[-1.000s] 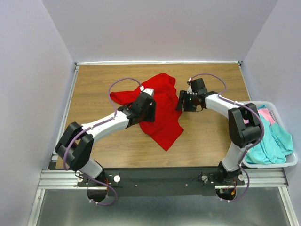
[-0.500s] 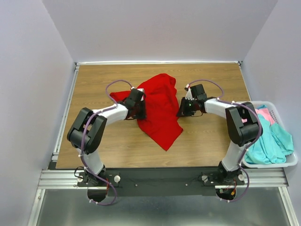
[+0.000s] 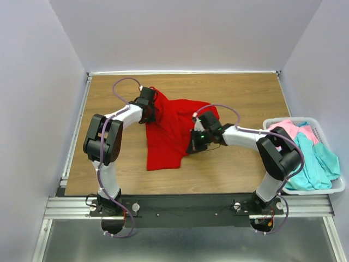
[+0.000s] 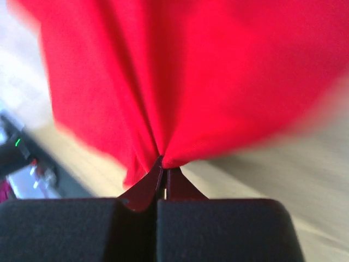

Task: Fold and stack the t-shirts
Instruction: Flatten the tshirt out

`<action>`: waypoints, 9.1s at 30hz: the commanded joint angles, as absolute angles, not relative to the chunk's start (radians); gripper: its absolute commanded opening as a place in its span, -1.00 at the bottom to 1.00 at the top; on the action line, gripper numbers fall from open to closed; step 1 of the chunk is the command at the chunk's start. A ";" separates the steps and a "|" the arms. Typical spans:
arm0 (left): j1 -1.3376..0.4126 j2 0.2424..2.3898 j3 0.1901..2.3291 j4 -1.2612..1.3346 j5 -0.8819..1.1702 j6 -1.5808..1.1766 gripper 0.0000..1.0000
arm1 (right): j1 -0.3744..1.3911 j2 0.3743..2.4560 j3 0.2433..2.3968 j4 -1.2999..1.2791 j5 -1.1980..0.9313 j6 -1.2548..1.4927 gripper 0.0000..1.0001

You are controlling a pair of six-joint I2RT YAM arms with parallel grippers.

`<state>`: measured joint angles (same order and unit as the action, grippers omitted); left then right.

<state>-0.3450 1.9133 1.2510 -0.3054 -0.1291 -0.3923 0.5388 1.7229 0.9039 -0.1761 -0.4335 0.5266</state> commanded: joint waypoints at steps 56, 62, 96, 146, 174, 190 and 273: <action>-0.331 1.422 0.746 -0.411 -0.094 -0.560 0.16 | 0.388 1.885 1.238 -0.117 -0.130 0.462 0.17; -0.394 1.434 0.758 -0.397 -0.072 -0.595 0.17 | 0.390 1.741 1.086 -0.117 -0.043 0.442 0.18; -0.468 1.361 1.104 -0.658 -0.252 -0.549 -1.00 | 0.387 1.707 0.834 0.089 -0.233 0.629 0.15; -0.137 1.009 1.097 -0.615 -0.164 -0.411 -1.00 | 0.252 1.189 1.005 -0.655 0.032 0.325 0.04; -0.100 1.092 0.931 -0.463 -0.204 -0.393 -1.00 | 0.256 1.753 1.031 -0.261 -0.042 0.405 -0.03; -0.069 1.292 0.910 -0.328 -0.067 -0.417 -1.00 | 0.120 1.896 1.261 -0.319 0.242 0.353 -0.12; -0.350 1.844 1.182 -0.318 -0.032 -0.477 -0.59 | 0.403 1.716 1.048 -0.295 -0.074 0.396 0.02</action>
<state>-0.3485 1.7824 1.1294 -0.3115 -0.0010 -0.5083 0.4057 1.6909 1.0599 -0.3069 -0.1146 0.4095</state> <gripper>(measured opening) 0.213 0.511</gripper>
